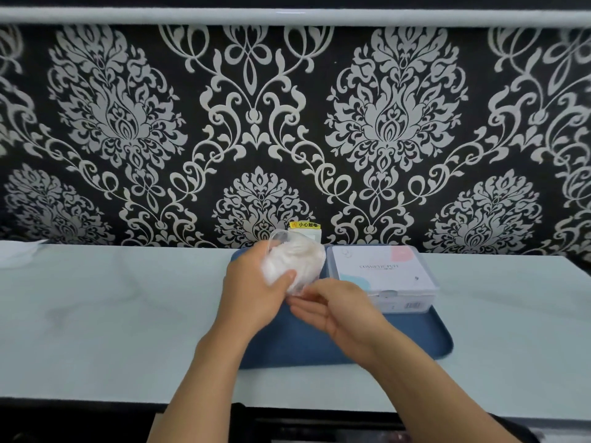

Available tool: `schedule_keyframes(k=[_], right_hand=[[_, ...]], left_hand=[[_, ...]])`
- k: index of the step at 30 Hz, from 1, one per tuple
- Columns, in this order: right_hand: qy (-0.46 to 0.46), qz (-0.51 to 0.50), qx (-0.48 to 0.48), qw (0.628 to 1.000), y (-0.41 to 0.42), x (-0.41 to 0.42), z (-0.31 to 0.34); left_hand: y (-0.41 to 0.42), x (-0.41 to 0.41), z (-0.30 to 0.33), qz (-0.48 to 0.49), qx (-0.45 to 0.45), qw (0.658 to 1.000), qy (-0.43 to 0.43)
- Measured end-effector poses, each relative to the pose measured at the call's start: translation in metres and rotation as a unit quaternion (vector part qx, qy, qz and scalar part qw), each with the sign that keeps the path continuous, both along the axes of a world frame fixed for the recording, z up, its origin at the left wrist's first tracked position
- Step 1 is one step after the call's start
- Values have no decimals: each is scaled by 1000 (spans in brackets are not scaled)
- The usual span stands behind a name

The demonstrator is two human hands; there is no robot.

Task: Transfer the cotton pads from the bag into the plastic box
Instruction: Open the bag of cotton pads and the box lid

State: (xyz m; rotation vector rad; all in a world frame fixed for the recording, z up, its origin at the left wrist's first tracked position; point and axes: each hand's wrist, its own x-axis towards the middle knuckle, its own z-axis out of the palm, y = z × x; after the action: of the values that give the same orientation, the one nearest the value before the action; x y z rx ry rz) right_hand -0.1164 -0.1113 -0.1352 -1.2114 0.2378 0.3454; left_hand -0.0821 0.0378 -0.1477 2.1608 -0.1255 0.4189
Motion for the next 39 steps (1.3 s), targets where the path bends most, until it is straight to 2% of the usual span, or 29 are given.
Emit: schedule_keyframes(k=[2,3,4,6,7,8,9,11,14,15,18,19,23,24,25,28,31,32,34,36,37,39], right_hand=[[-54,26,-165,984,-14,-2,6],[-108,10,-275,955,-29,-3,10],[-175,-36,-388,904,-46,-4,16],[-285,-96,-575,761,-85,-1,21],[-294,-57,-645,703,-101,3,19],[-277,8,-690,669,-114,11,13],[-248,66,-712,654,-125,20,5],[-214,126,-706,663,-131,34,-9],[-250,115,-693,666,-133,42,-14],[-262,113,-702,652,-131,44,-12],[-297,119,-749,581,-130,43,-9],[-313,122,-757,560,-128,41,-8],[-377,121,-780,484,-129,35,-11],[-388,118,-780,477,-130,34,-13],[-394,116,-771,486,-132,33,-16],[-399,93,-723,556,-140,29,-16],[-463,-7,-650,603,-146,25,-2],[-481,-55,-634,603,-145,27,4],[-485,-175,-622,589,-142,41,16],[-388,-295,-633,601,-143,61,23],[-315,-310,-658,610,-146,70,21],[-226,-214,-707,635,-144,79,7]], left_hand=[[4,3,-2,4,23,1000,-15],[6,3,-4,1,37,999,-20],[9,5,-7,-3,55,998,-24],[16,7,-13,-9,91,996,-14],[20,9,-16,-17,118,993,4],[23,11,-19,-29,151,988,24],[24,12,-21,-44,181,982,41],[26,14,-22,-60,196,976,68],[21,6,-15,-75,198,973,88],[17,0,-9,-74,186,977,70],[-28,-19,9,-95,65,993,-21],[-46,-24,9,-108,40,993,-22],[-94,-25,-16,-149,6,985,88],[-96,-21,-19,-151,-23,982,109],[-95,-17,-19,-147,-48,979,130],[-89,-12,-20,-126,-64,974,178],[-85,-13,-23,-125,-44,969,209],[-84,-15,-23,-127,-26,971,203],[-86,-19,-24,-125,67,976,165],[-86,-21,-23,-127,174,969,122],[-85,-21,-24,-123,200,966,109],[-83,-18,-26,-112,222,964,96]])
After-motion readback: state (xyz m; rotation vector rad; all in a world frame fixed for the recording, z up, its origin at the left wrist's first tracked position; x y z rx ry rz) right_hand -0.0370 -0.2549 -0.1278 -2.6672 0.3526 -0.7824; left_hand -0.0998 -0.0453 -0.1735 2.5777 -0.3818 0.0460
